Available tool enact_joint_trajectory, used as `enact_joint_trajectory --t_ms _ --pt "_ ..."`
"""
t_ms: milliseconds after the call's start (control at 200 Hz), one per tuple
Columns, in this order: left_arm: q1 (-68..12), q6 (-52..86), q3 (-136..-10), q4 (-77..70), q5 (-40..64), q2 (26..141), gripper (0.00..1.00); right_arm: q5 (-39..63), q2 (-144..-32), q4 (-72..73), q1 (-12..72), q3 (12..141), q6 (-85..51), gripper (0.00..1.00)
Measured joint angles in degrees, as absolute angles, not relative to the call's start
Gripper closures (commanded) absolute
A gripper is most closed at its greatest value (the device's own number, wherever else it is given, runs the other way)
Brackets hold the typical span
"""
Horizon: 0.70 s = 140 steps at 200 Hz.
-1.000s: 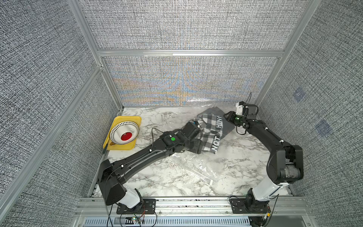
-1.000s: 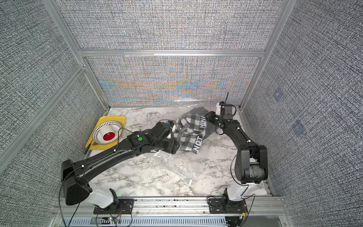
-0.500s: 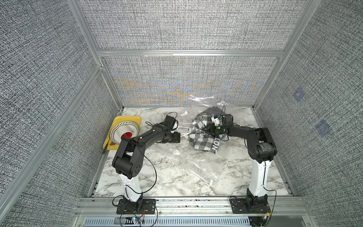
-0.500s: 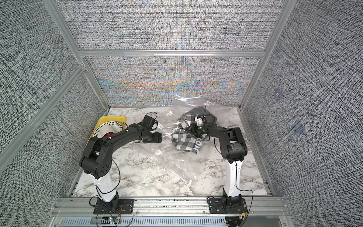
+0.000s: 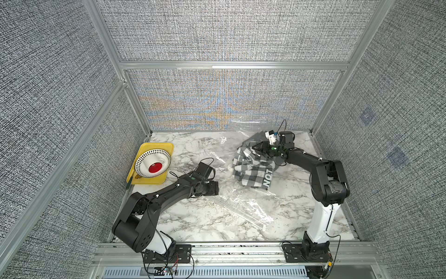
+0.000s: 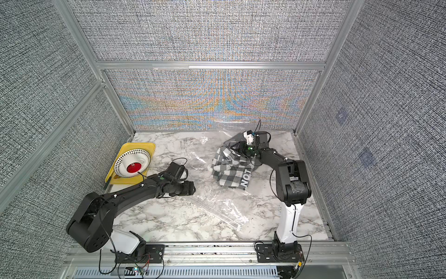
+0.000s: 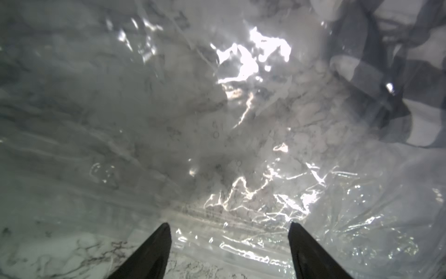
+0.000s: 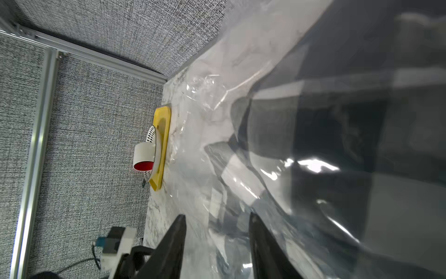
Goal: Place the folded shirt into the vacuum bag
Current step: Adjust the vacuum bag at the center of the board.
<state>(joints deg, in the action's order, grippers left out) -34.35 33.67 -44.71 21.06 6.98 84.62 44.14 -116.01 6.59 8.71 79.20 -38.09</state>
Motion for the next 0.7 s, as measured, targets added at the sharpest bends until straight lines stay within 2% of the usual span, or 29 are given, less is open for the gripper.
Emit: enact_joint_trajectory --t_ms 245,315,515,566,701 --pt "-37.26 37.63 -36.38 13.39 3.09 82.32 0.21 45.34 -132.53 5.78 10.55 95.66 -43.13 0.54" --pt "-38.61 39.20 -34.59 14.48 2.76 79.15 0.21 44.12 -134.47 3.97 10.55 96.66 -43.11 0.55" --pt "-40.12 42.04 -36.91 23.75 2.26 64.42 0.19 40.51 -128.84 2.90 10.90 90.56 -42.19 0.54" --pt "-40.21 42.06 -38.70 24.99 1.48 61.71 0.15 40.77 -126.85 1.83 11.03 89.95 -42.13 0.54" --pt "-39.62 40.40 -46.68 28.80 -0.93 62.54 0.14 41.98 -119.20 2.02 11.44 86.76 -41.08 0.54"
